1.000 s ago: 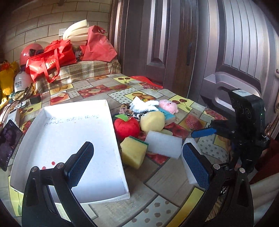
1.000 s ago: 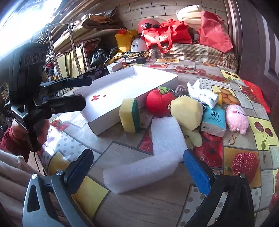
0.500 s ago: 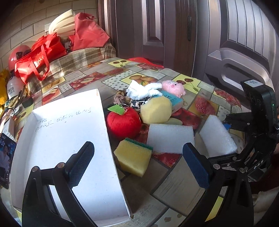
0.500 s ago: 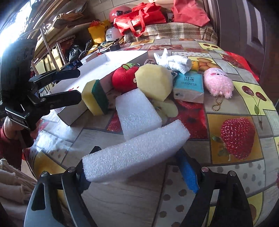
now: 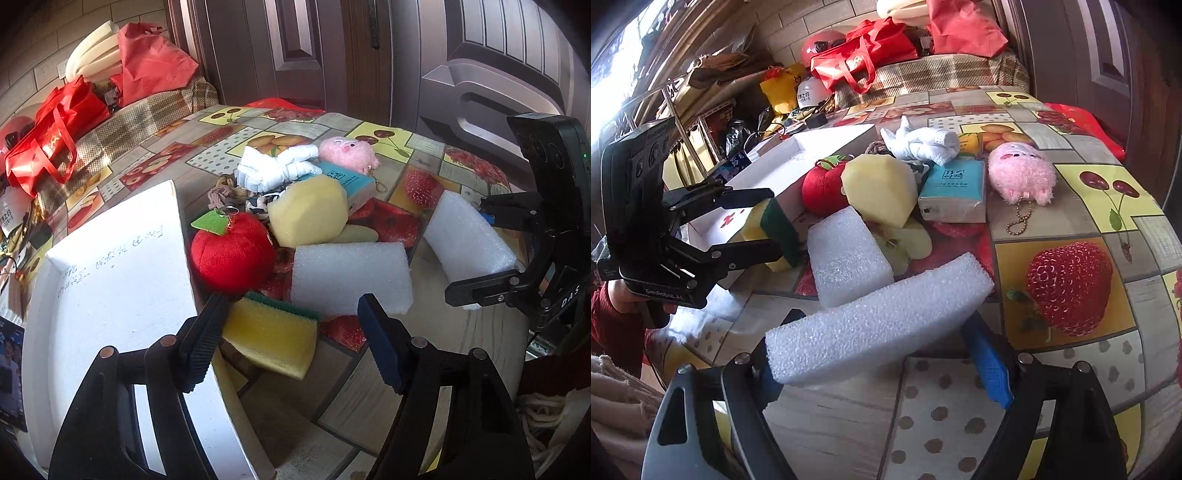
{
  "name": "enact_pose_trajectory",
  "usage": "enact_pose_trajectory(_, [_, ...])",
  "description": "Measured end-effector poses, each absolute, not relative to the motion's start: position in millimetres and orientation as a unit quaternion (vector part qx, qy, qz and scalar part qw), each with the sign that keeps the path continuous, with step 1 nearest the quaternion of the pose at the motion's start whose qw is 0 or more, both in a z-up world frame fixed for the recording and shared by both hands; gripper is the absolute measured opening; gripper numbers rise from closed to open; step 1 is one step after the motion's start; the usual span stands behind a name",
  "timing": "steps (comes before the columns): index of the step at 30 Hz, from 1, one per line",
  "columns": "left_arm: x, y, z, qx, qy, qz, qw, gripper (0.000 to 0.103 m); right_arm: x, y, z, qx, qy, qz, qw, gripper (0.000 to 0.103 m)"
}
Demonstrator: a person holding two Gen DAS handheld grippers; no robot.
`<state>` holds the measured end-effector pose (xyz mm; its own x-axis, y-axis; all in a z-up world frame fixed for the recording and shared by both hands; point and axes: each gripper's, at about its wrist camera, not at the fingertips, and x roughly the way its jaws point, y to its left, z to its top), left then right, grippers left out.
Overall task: Organize soft objects
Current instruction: 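Grasp the yellow-green sponge with the left gripper while the right lifts the foam strip, then carry the sponge and foam strip over the white tray with both grippers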
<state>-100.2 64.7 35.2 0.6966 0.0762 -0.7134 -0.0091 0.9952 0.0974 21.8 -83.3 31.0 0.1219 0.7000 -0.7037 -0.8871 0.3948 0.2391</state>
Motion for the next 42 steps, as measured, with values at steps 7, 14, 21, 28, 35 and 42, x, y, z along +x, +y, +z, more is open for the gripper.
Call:
enact_pose_trajectory(7, [-95.8,61.5,29.2,0.036,0.399,0.015,0.916,0.052,26.0,-85.3,31.7,-0.108,0.39,0.537,0.74,0.085])
enact_pose_trajectory(14, [-95.1,51.3,21.8,0.042,0.399,0.009,0.916,0.04,25.3,-88.5,38.2,-0.099,0.376,0.542,0.746,0.085])
enact_pose_trajectory(21, [-129.3,63.2,57.8,0.023,0.301,0.055,0.952,0.04,21.3,-100.1,73.8,-0.061,0.302,0.55,0.776,0.085])
enact_pose_trajectory(28, [-179.1,101.7,94.2,-0.024,0.2,0.157,0.967,0.04,16.8,-100.4,119.1,-0.036,0.213,0.55,0.807,0.085])
enact_pose_trajectory(35, [-250.2,153.1,155.3,-0.02,0.113,0.287,0.951,0.04,19.4,-95.5,170.6,-0.024,0.136,0.55,0.824,0.085])
enact_pose_trajectory(42, [-311.8,186.3,252.6,0.012,0.048,0.361,0.931,0.04,14.4,-89.1,229.1,0.0,0.048,0.561,0.826,0.085])
